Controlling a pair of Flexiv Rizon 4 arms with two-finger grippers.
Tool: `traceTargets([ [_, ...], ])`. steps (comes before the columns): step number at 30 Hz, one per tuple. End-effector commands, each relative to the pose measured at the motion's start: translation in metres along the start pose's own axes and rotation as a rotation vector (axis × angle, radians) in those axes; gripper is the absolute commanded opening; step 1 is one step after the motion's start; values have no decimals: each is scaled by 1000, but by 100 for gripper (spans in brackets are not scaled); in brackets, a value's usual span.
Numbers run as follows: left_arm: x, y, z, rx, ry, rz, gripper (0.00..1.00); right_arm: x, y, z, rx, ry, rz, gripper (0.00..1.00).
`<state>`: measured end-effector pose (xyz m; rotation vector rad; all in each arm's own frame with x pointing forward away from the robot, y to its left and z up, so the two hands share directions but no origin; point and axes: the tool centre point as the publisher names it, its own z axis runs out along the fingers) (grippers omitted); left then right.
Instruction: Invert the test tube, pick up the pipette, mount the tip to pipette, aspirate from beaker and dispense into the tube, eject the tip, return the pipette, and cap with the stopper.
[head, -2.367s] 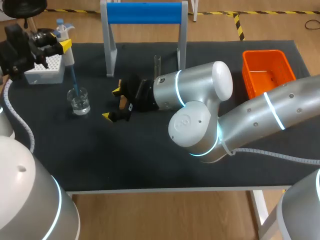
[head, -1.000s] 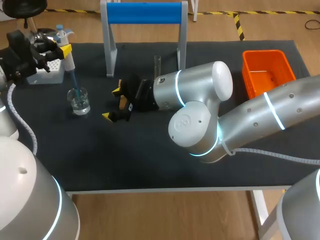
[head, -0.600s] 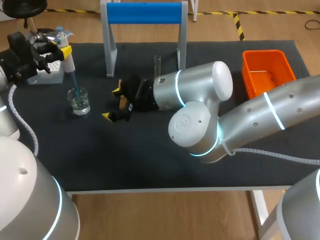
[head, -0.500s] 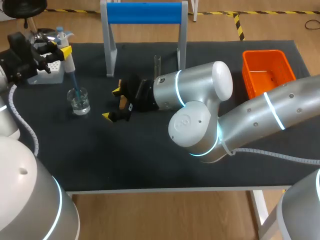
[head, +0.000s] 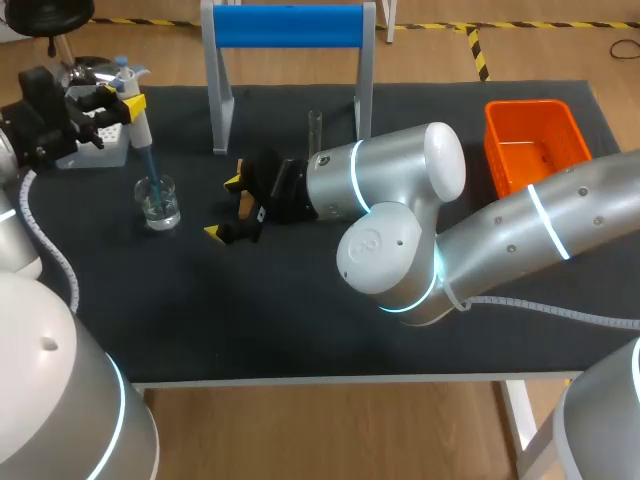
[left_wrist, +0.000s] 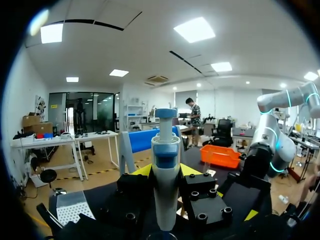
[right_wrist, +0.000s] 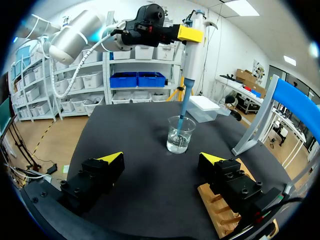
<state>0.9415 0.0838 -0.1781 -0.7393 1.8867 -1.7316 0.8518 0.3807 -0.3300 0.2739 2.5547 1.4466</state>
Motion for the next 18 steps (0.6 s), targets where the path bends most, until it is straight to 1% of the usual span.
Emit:
traceTargets([
  [1,-1,2,2,3,1,0,0,-1,-1,0,-3,2,0,100],
  [18,-2,5,3,3,1,-10,0,-1,-1,0,-3,2,0,100],
])
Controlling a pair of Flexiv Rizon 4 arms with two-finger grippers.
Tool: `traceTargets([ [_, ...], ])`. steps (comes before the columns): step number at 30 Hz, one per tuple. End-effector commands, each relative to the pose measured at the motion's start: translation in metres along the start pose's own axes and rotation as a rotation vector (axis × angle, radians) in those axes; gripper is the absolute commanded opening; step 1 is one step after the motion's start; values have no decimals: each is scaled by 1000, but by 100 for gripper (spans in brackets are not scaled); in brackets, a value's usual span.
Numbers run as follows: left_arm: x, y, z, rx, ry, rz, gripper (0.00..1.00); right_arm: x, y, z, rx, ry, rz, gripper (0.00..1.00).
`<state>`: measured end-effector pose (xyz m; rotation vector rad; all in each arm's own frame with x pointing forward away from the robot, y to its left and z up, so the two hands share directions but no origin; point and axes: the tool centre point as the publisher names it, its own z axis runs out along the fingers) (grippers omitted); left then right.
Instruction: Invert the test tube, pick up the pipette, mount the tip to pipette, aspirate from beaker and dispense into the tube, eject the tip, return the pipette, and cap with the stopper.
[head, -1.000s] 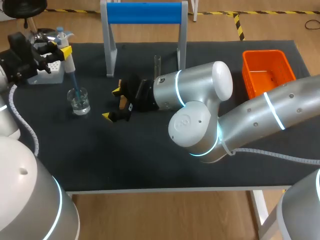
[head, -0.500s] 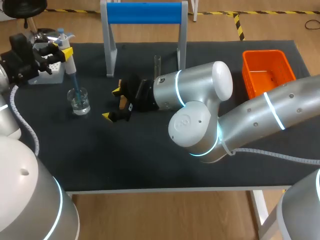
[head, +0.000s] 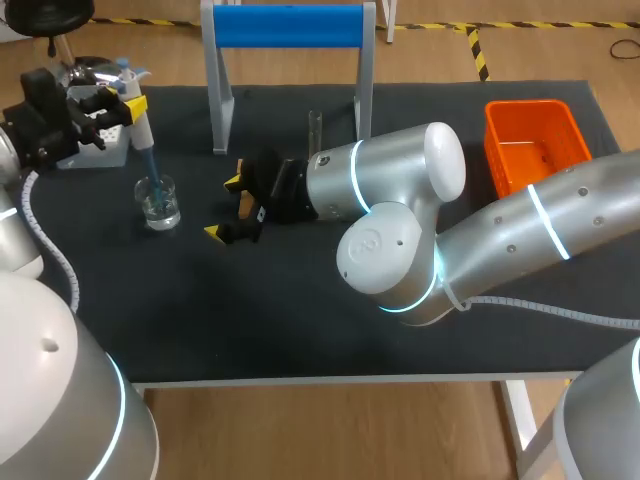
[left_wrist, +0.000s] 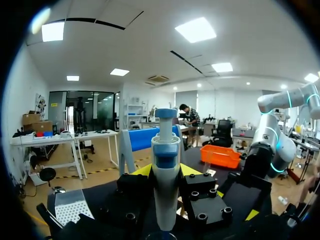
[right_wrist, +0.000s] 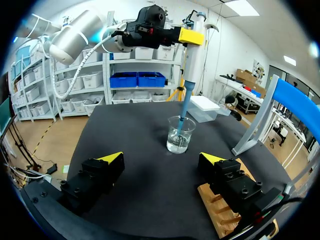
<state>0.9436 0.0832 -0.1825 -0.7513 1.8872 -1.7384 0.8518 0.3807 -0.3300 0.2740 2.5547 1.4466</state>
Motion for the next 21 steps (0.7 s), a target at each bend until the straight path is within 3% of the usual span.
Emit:
traceTargets([
  [1,-1,1,1,4,0,2,0,-1,-1,0,-3,2,0,100],
  [21,0,0,-3,9,-5,0,0,-1,-1,0,-3,2,0,100],
])
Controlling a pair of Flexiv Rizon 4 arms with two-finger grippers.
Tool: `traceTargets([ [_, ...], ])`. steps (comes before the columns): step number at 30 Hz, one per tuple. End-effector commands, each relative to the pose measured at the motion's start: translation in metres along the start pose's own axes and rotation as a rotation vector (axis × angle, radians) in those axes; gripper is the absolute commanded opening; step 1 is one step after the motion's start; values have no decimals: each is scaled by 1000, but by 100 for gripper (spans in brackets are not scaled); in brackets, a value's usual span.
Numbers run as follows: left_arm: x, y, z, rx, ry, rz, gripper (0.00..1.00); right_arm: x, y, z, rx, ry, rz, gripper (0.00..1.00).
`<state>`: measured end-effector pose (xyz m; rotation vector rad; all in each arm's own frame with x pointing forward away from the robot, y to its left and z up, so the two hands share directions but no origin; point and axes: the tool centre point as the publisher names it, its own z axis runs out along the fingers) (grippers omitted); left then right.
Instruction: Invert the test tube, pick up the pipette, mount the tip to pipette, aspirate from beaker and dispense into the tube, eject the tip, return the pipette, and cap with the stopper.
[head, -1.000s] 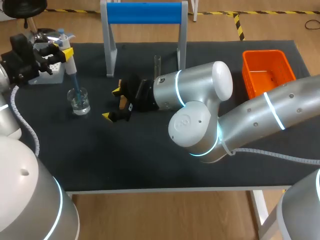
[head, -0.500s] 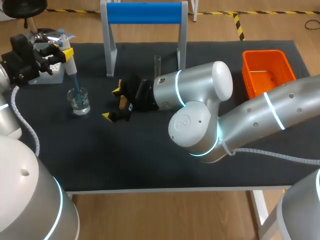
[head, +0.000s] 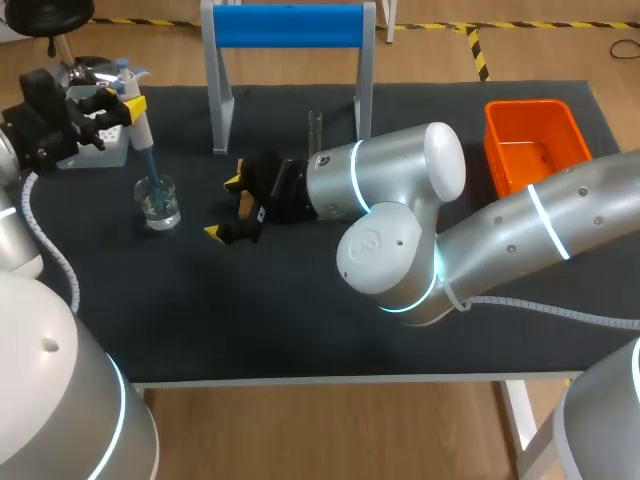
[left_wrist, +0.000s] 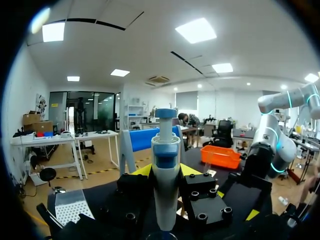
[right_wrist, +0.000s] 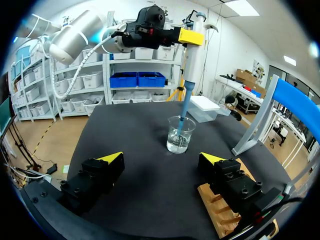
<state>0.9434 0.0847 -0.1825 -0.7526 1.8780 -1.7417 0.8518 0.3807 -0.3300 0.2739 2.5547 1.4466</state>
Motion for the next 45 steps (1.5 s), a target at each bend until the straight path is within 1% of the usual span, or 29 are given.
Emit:
traceTargets([
  [1,1,0,-2,3,-1,1,0,-1,-1,0,-3,2,0,100],
  [40,2,-1,-2,2,2,-8,0,-1,-1,0,-3,2,0,100],
  [45,2,-1,-2,2,2,-8,0,-1,6,-16,-13,30,-19,100],
])
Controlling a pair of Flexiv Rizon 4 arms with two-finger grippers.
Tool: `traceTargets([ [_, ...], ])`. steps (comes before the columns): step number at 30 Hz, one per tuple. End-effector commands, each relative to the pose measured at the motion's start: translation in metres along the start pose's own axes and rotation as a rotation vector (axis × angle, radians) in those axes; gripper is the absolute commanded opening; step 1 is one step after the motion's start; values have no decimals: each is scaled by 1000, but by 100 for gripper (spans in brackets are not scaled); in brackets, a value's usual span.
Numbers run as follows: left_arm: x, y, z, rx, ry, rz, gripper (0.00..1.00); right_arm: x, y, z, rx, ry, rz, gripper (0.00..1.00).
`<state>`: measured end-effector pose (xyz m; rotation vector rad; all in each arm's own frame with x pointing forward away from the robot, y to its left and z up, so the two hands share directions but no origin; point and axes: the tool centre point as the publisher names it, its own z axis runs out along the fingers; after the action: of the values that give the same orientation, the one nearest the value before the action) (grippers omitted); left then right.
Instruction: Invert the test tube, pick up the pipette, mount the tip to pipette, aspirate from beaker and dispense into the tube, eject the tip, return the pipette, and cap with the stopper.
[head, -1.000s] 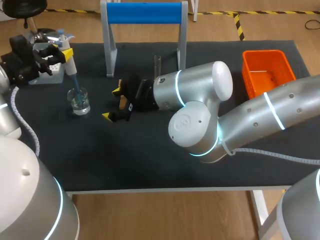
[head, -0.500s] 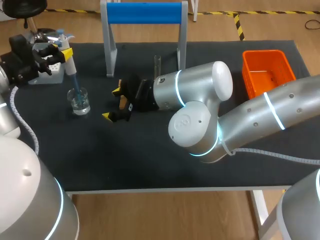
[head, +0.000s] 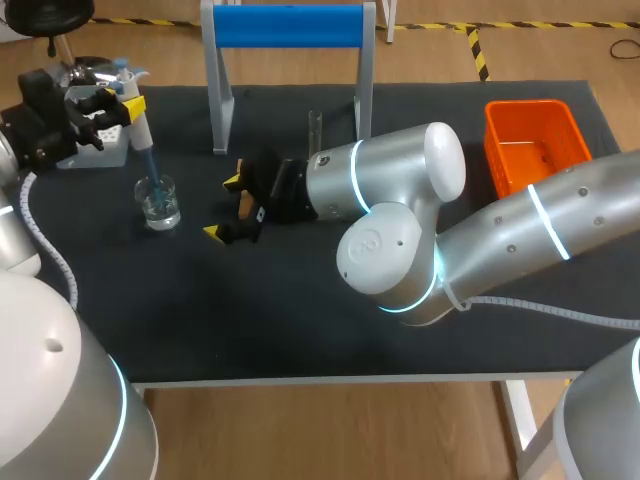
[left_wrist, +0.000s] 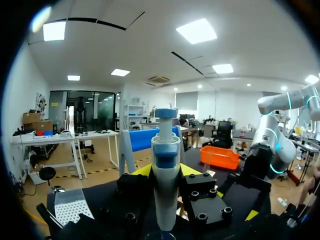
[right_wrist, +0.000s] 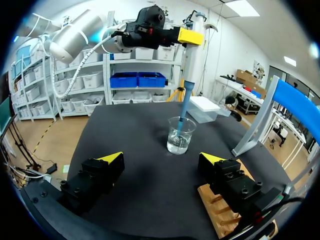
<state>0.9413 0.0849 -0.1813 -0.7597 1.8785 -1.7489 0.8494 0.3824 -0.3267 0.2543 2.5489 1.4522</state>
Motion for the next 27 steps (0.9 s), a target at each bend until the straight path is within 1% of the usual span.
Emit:
traceTargets([
  [1,0,0,0,2,0,1,0,-4,5,-19,-9,34,-13,100],
  [6,0,0,0,2,0,1,0,-10,20,-41,-38,88,-30,100],
  [10,0,0,0,2,0,1,0,-15,36,-57,-31,158,-71,100],
  [12,0,0,0,2,0,1,0,-17,45,-65,-32,171,-100,100],
  [15,0,0,0,2,0,1,0,-22,57,-77,-49,235,-127,100],
  [17,0,0,0,2,0,1,0,-25,65,-82,-67,311,-147,100],
  [19,0,0,0,2,0,1,0,-28,72,-89,-92,368,-156,100],
  [20,0,0,0,2,0,1,0,-30,75,-91,-119,407,-147,100],
  [23,0,0,0,2,0,1,0,-37,83,-100,-159,463,-146,100],
  [25,0,0,0,2,0,1,0,-42,89,-105,-166,475,-151,100],
  [27,0,0,0,2,0,1,0,-48,96,-109,-191,515,-142,100],
])
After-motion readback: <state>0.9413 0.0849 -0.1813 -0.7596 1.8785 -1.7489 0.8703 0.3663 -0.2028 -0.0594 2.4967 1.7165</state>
